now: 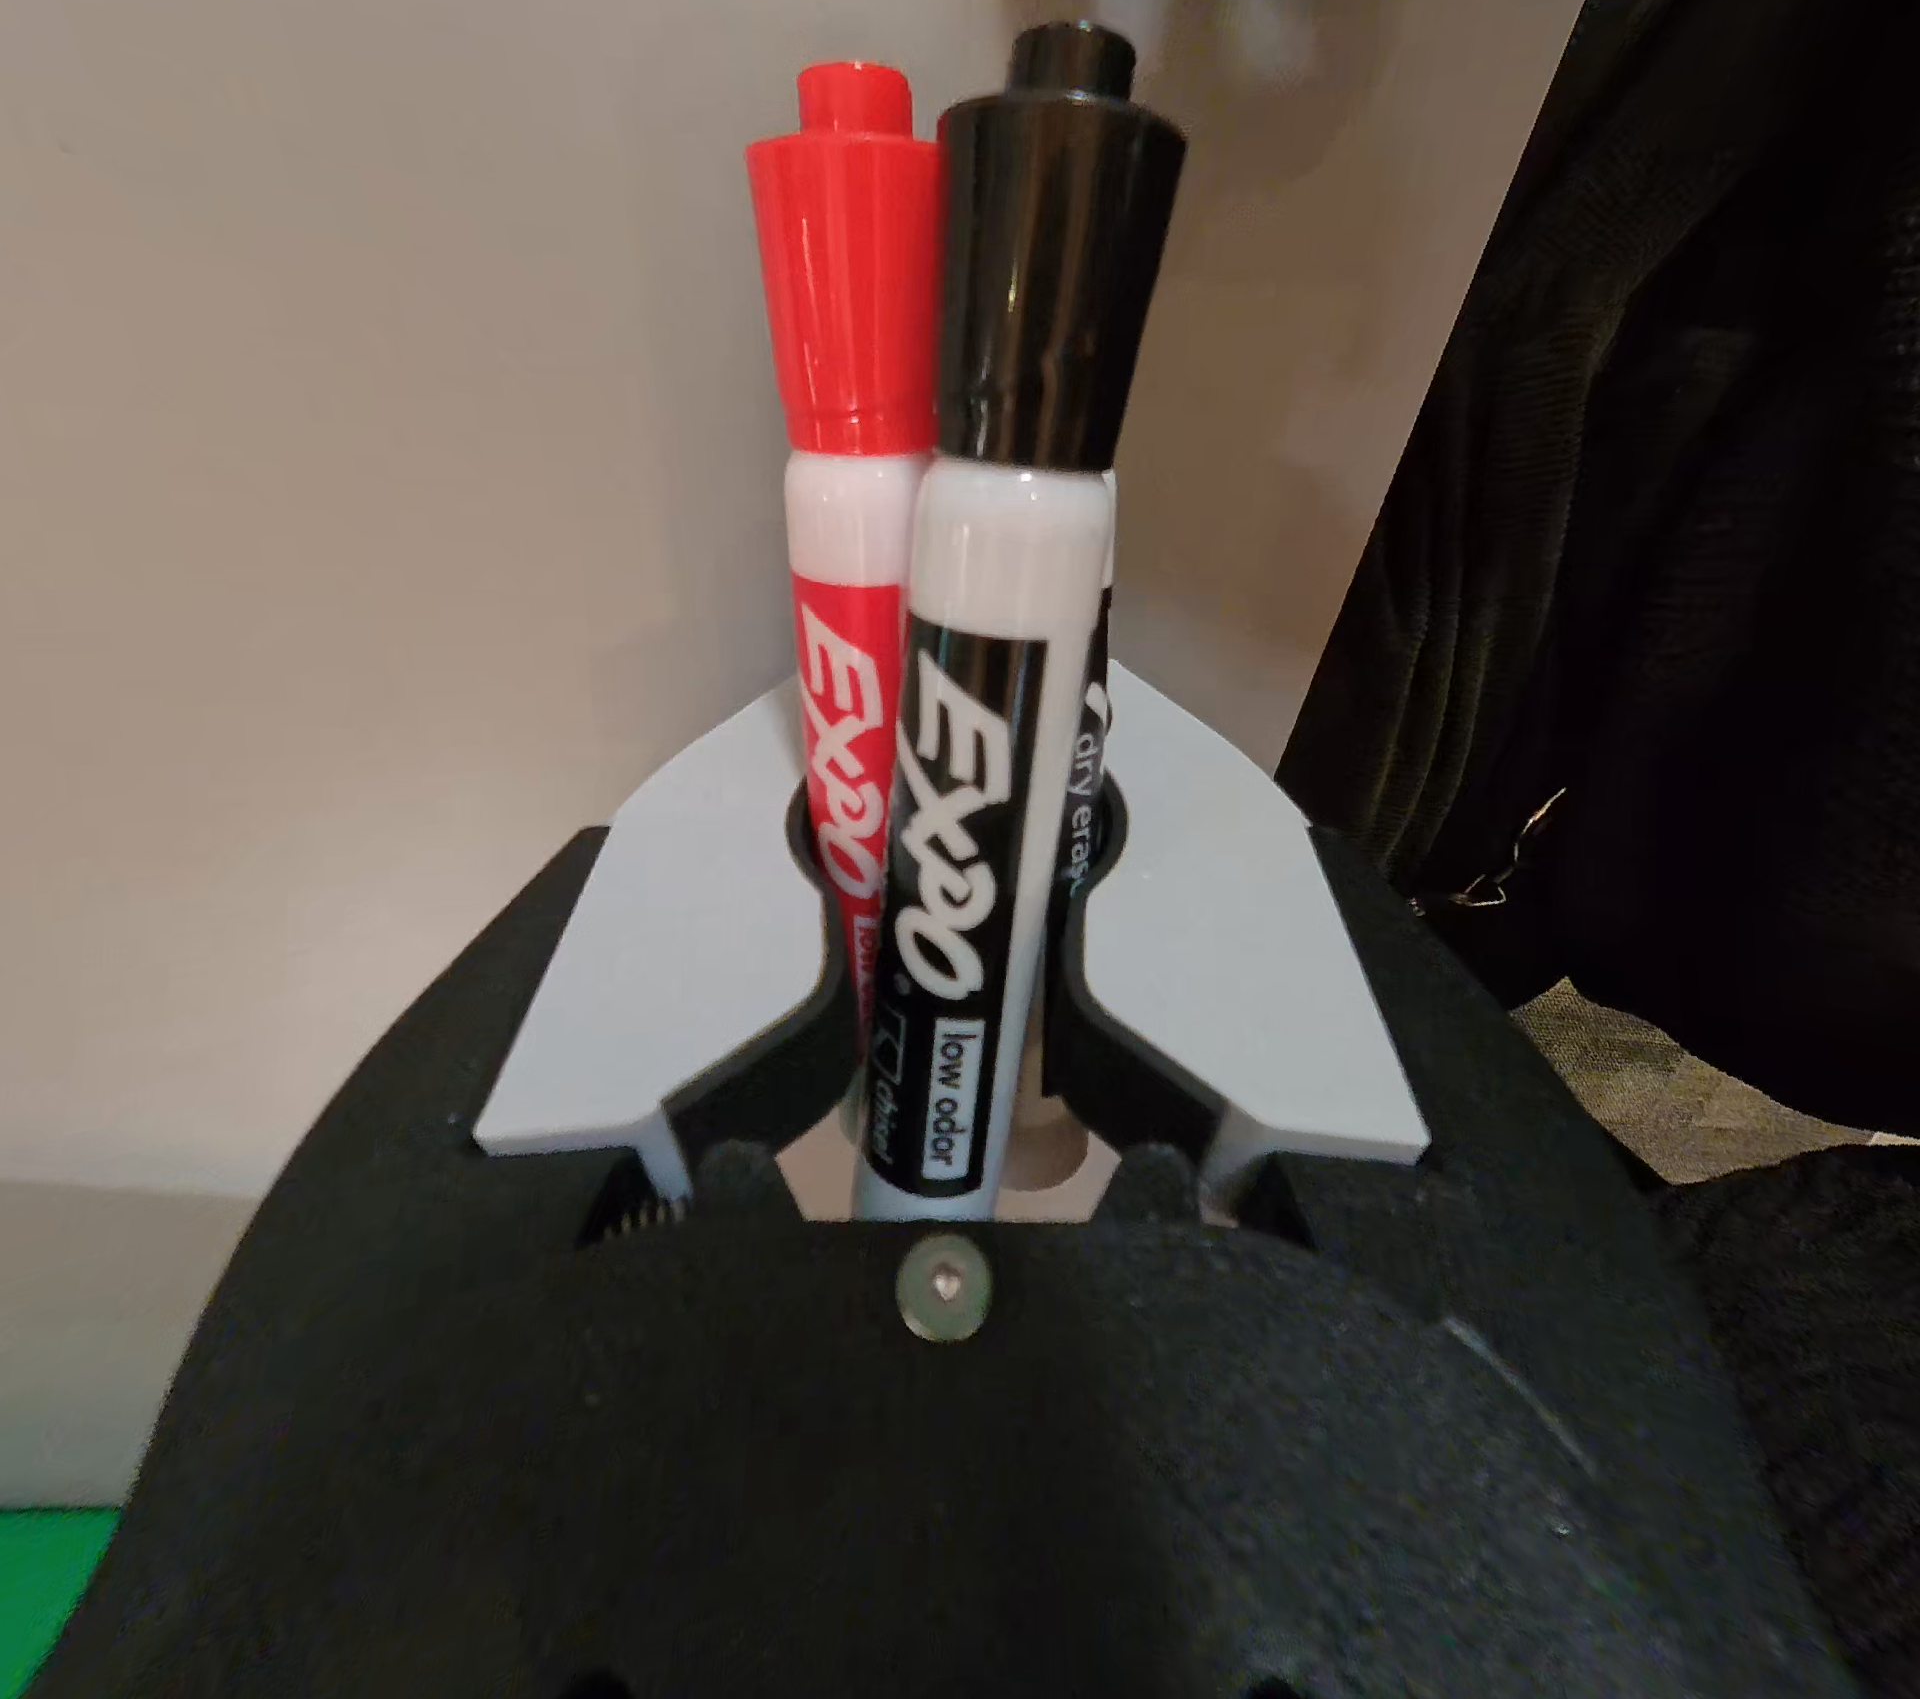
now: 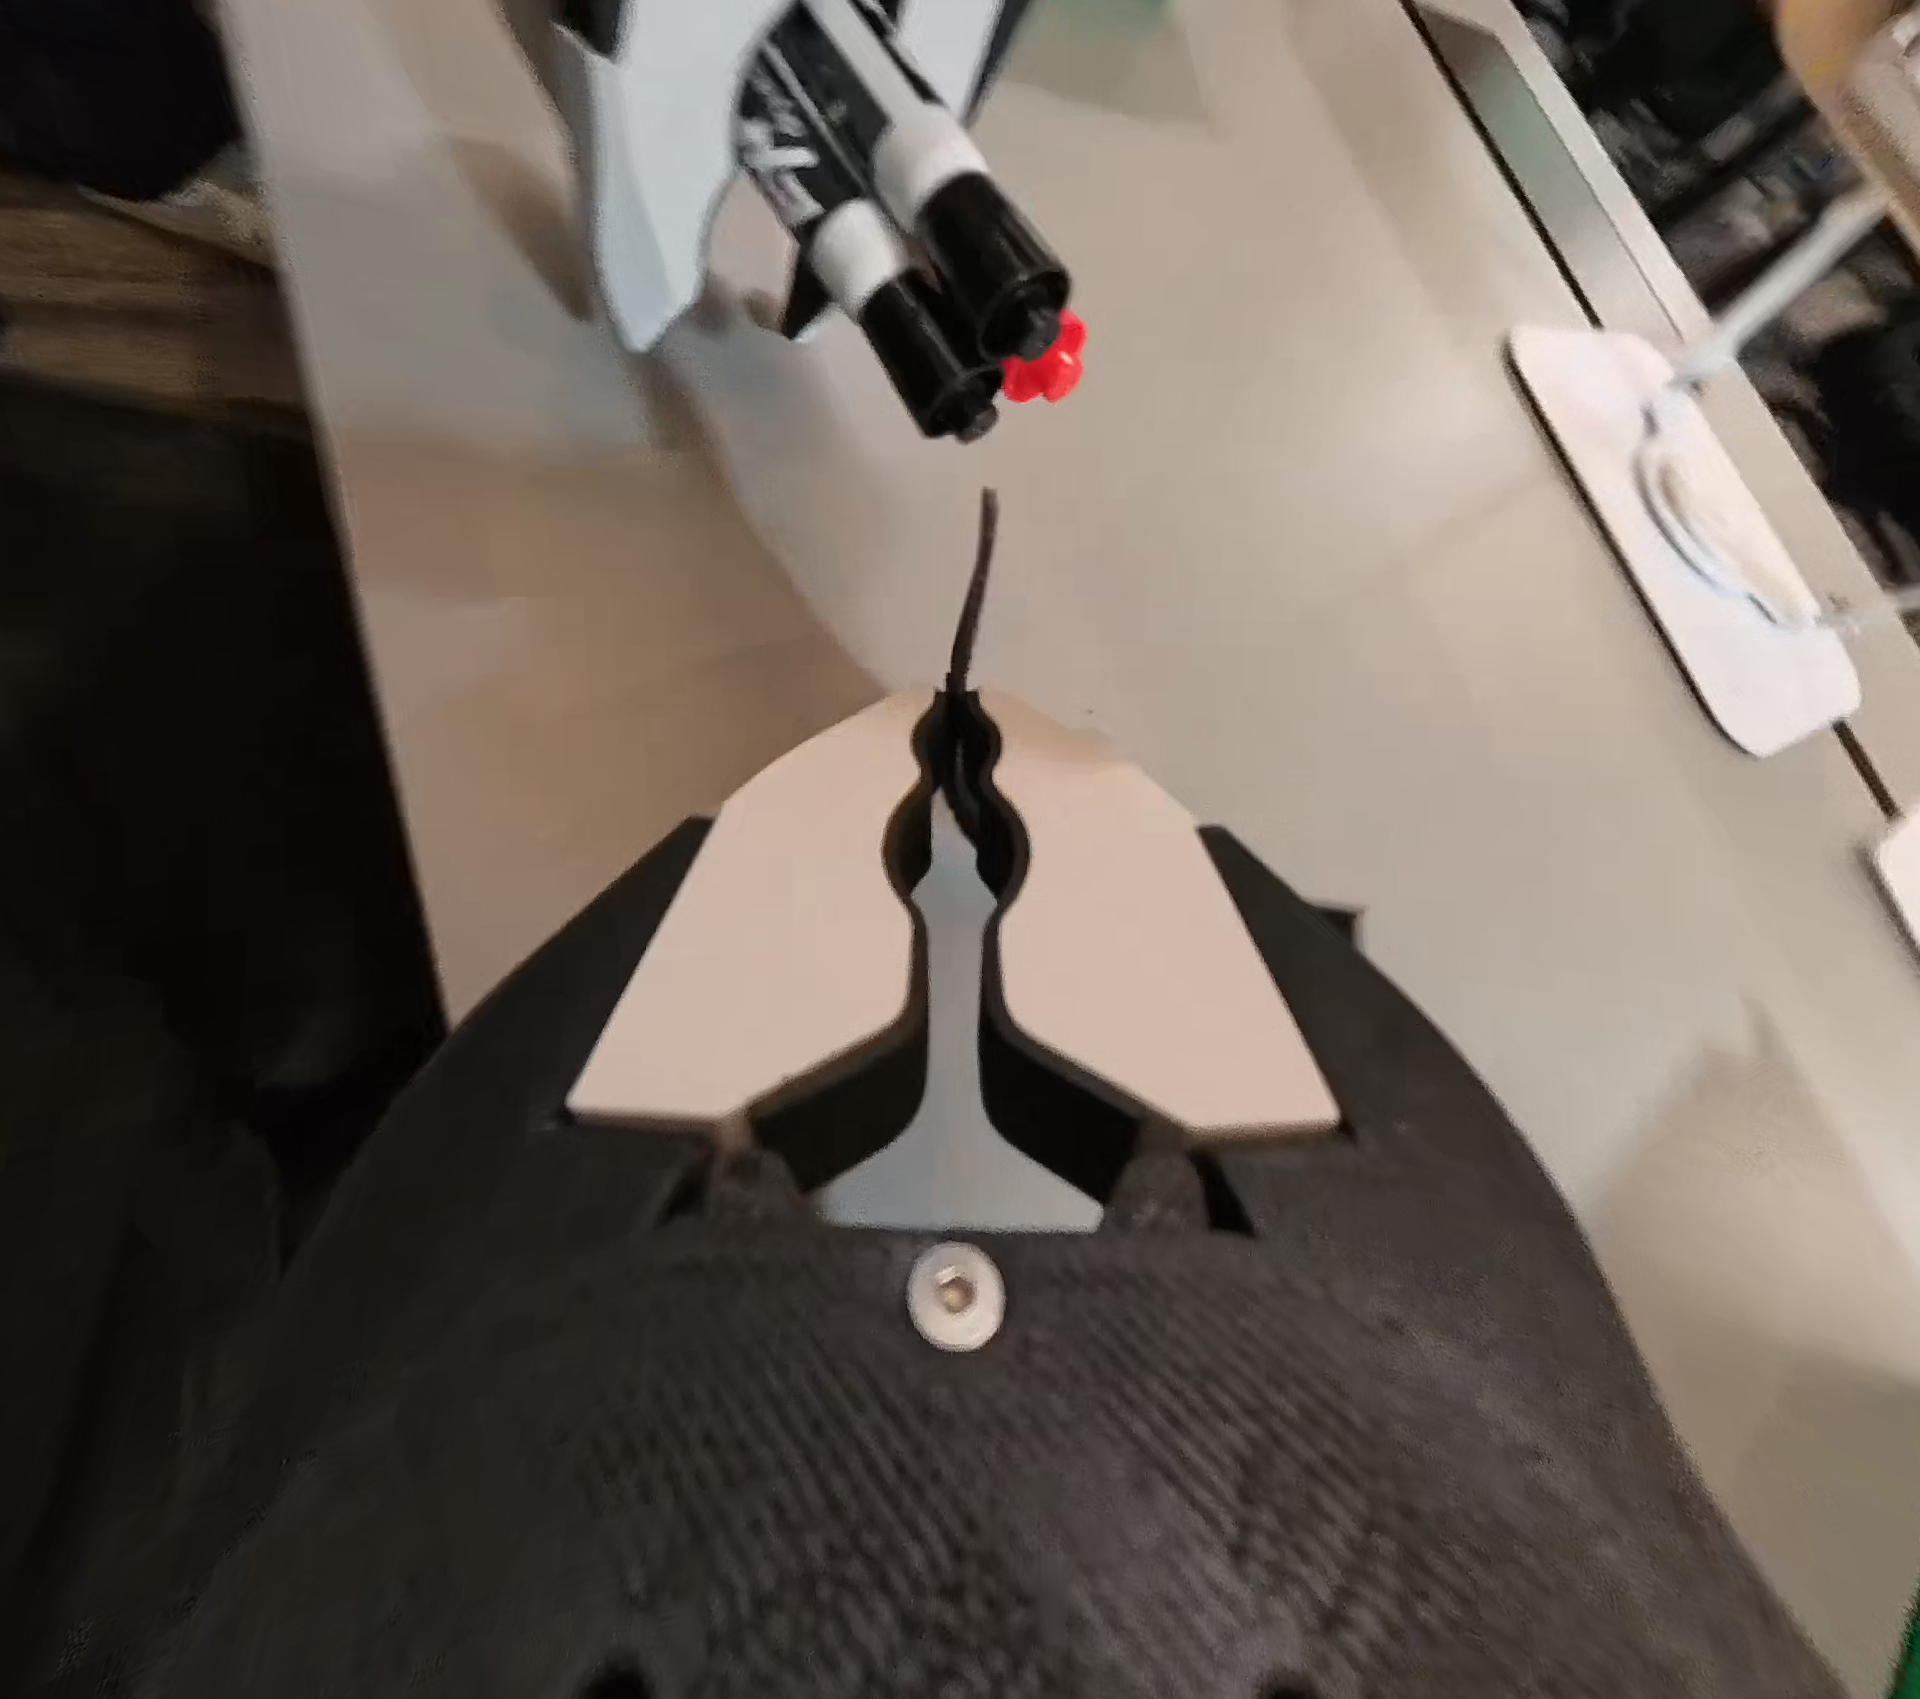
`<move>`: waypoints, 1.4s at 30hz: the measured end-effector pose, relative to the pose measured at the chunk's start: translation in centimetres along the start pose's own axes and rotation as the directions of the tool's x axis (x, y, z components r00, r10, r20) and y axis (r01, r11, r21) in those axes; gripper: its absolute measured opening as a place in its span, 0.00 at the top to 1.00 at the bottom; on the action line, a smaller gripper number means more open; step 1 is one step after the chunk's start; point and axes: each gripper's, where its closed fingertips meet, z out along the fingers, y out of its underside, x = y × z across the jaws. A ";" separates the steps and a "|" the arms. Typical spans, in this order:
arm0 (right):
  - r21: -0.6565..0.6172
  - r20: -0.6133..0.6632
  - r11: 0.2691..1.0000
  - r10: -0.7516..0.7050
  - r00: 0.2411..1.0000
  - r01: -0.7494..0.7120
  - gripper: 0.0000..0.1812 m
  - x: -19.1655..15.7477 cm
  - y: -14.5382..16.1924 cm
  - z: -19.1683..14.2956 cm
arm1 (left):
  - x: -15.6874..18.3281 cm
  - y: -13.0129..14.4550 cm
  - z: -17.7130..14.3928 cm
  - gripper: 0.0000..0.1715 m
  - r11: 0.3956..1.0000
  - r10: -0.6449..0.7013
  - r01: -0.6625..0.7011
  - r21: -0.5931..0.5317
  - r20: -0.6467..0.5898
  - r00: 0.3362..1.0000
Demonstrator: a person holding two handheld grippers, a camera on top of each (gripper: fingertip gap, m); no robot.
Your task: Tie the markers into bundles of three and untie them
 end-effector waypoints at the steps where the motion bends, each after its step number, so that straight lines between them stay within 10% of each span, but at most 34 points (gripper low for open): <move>1: 0.030 0.049 0.999 -0.012 0.999 0.010 0.99 -0.3 -0.1 -0.8 | 0.0 0.0 0.0 0.74 1.000 -0.002 0.002 -0.003 0.000 1.000; 5: 0.025 0.326 0.999 0.023 0.945 -0.033 0.99 -2.5 1.2 -3.3 | 0.1 0.0 0.1 0.74 1.000 0.000 0.000 -0.009 -0.001 1.000; 12: -0.136 0.375 0.978 -0.095 0.922 0.156 0.99 -3.0 2.4 -3.4 | 0.1 0.1 0.5 0.74 1.000 0.000 0.000 -0.019 -0.007 1.000; 21: -0.501 0.644 0.783 0.052 0.764 0.369 0.98 -3.0 2.4 -2.2 | 0.2 0.1 0.2 0.74 1.000 -0.008 0.008 -0.024 0.008 1.000; 25: -0.490 0.593 0.773 -0.042 0.804 0.402 0.80 -1.4 1.3 -0.6 | 0.3 0.3 0.2 0.74 1.000 -0.011 0.011 -0.009 0.001 1.000; 32: -0.167 0.121 0.983 0.093 0.988 -0.072 0.69 4.6 -2.0 -2.6 | 0.6 1.3 0.1 0.74 0.999 -0.041 0.041 0.008 -0.007 0.999; 37: 0.156 -0.086 0.742 0.667 0.740 -0.652 0.65 5.4 1.3 -6.2 | 0.6 1.6 0.0 0.74 0.998 -0.057 0.057 0.013 -0.006 0.998; 42: -0.031 -0.119 0.721 0.685 0.719 -0.692 0.55 1.7 3.9 -4.1 | 1.0 1.2 0.0 0.74 0.999 -0.038 0.038 0.004 0.002 0.999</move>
